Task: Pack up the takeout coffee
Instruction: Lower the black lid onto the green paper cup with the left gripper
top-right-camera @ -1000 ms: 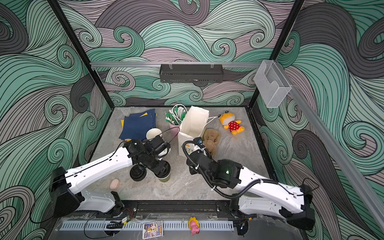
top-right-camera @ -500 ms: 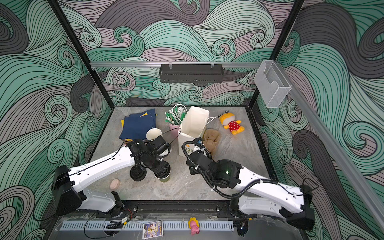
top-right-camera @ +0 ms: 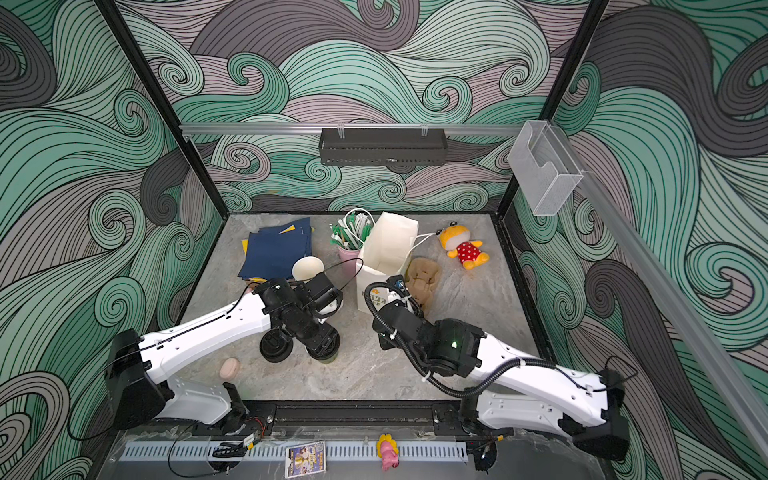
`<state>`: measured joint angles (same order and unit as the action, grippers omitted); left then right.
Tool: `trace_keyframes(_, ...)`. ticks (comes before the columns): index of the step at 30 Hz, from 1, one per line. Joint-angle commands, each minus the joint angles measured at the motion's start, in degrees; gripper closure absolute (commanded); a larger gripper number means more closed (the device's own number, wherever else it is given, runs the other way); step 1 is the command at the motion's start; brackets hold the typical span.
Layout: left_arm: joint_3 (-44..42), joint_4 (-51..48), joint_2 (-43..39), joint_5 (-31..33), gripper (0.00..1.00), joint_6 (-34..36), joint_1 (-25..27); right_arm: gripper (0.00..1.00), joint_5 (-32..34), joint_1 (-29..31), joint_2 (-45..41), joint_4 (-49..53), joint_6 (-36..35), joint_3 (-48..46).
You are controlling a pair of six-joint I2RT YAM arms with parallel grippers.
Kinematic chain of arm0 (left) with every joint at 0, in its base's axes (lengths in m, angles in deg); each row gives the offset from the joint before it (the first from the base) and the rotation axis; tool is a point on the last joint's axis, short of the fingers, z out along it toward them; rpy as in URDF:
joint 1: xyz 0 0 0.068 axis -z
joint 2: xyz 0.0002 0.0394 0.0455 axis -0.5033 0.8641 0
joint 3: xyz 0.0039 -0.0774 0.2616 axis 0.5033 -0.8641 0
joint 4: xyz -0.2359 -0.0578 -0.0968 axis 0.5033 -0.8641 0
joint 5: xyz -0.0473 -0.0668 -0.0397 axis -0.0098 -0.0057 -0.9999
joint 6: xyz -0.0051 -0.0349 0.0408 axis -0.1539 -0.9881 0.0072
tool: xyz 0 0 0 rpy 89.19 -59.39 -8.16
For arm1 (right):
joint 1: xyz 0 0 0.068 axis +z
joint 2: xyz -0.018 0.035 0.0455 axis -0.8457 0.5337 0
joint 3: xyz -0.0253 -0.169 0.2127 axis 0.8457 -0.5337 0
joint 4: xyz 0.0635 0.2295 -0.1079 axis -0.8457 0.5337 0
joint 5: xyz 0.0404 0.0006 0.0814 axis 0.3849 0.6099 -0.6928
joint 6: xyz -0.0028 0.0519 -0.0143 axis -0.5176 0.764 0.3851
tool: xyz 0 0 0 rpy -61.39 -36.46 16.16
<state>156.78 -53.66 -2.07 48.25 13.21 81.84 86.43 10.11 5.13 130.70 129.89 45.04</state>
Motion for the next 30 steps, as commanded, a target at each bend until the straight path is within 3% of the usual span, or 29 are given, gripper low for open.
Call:
trace_keyframes(1, 2.5, -2.7, 0.3, 2.6, 0.31, 0.7, 0.4, 0.49, 1.6, -0.3, 0.2, 0.9, 1.3, 0.1)
trace_keyframes(18, -0.7, 4.0, -0.4, 1.6, 0.3, -0.2, 0.4, 0.48, 1.4, -0.3, 0.4, 1.0, 1.6, 0.1)
trace_keyframes(30, -1.0, 2.3, 0.9, 3.2, 0.3, 0.2, 0.4, 0.48, 1.3, -0.3, 0.9, 1.0, 1.6, 0.5)
